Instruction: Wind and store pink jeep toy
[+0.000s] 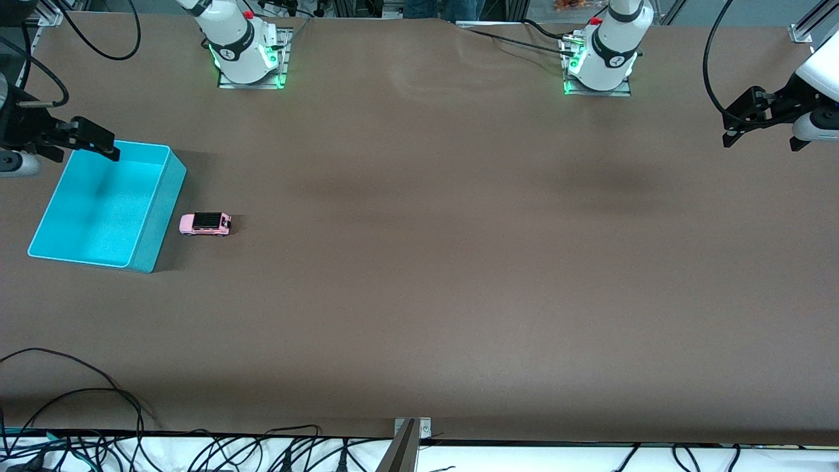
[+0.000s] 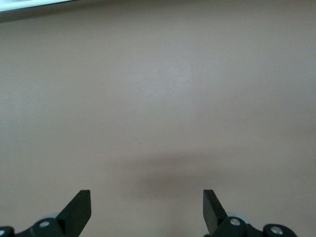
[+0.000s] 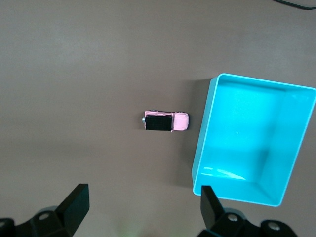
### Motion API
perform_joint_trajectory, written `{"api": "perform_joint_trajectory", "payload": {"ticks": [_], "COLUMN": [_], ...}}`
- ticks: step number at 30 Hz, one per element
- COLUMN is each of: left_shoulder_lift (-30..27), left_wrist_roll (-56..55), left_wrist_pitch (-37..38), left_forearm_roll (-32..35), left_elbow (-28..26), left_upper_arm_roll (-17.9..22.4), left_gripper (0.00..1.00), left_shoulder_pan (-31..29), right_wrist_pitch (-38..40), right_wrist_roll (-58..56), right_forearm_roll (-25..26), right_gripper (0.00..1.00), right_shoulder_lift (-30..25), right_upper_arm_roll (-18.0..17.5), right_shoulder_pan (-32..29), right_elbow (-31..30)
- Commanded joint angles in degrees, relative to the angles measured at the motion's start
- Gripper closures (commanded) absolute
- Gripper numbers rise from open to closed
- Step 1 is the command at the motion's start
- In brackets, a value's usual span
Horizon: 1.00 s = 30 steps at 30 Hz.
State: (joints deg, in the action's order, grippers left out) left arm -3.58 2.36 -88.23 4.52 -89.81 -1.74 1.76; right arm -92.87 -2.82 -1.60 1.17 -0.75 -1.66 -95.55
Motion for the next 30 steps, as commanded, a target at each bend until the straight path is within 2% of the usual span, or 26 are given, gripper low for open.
{"api": "perform_joint_trajectory", "payload": {"ticks": [1, 9, 15, 25, 30], "left_shoulder_lift": [-0.90, -0.90, -0.90, -0.90, -0.81], "left_wrist_roll": [-0.69, -0.77, -0.69, -0.69, -0.69], "left_wrist_pitch": [0.25, 0.25, 0.25, 0.25, 0.25], "left_forearm_roll": [-0.57, -0.57, -0.57, -0.57, -0.57], "left_elbow": [-0.45, -0.45, -0.45, -0.45, -0.45], "left_upper_arm_roll": [-0.01, -0.01, -0.01, 0.07, 0.07], "left_gripper": [0.00, 0.00, 0.00, 0.00, 0.00], "left_shoulder_pan": [0.00, 0.00, 0.00, 0.00, 0.00], "right_wrist_pitch": [-2.57, -8.37, -9.78, -17.51, -18.40], "right_wrist_roll": [0.27, 0.36, 0.27, 0.36, 0.36], "right_forearm_roll": [-1.30, -1.39, -1.31, -1.31, -1.31], "right_gripper": [0.00, 0.00, 0.00, 0.00, 0.00], "right_shoulder_lift": [-0.64, -0.90, -0.64, -0.46, 1.64], "right_upper_arm_roll": [-1.01, -1.45, -1.53, -2.33, -3.12], "right_shoulder_pan": [0.43, 0.51, 0.60, 1.31, 1.39], "right_elbow": [-3.06, -9.74, -10.10, -16.51, -16.87]}}
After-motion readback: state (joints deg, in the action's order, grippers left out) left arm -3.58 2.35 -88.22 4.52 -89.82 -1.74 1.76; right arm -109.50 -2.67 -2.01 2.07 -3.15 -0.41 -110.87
